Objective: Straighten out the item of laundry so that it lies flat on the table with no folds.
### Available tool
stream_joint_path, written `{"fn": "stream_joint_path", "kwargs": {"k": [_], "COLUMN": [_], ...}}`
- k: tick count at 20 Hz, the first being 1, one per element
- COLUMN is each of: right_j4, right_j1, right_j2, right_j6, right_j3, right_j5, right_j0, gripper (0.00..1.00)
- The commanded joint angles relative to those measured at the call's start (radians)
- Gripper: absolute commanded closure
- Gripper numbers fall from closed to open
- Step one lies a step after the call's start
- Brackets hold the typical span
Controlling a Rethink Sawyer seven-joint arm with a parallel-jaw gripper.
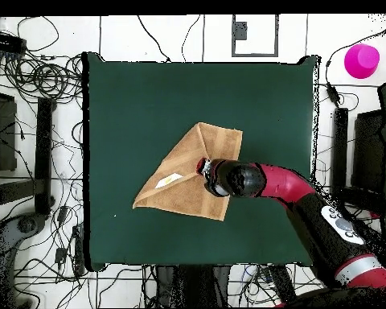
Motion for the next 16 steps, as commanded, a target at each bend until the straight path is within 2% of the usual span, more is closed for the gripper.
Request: {"fn": "stream_joint_path", "kwargs": {"k": [1, 7, 16], "right_j4": [0.130, 0.147, 0.134], "right_j1": [0.052, 0.081, 0.095], "right_j2": [0.160, 0.181, 0.198], "right_j6": [0.021, 0.023, 0.017], "right_j3": [0.069, 0.081, 0.087], "right_j5": [0.013, -0.055, -0.068], "right_j0": [0.001, -0.012, -0.028], "gripper": [1.00, 1.00, 1.00]}}
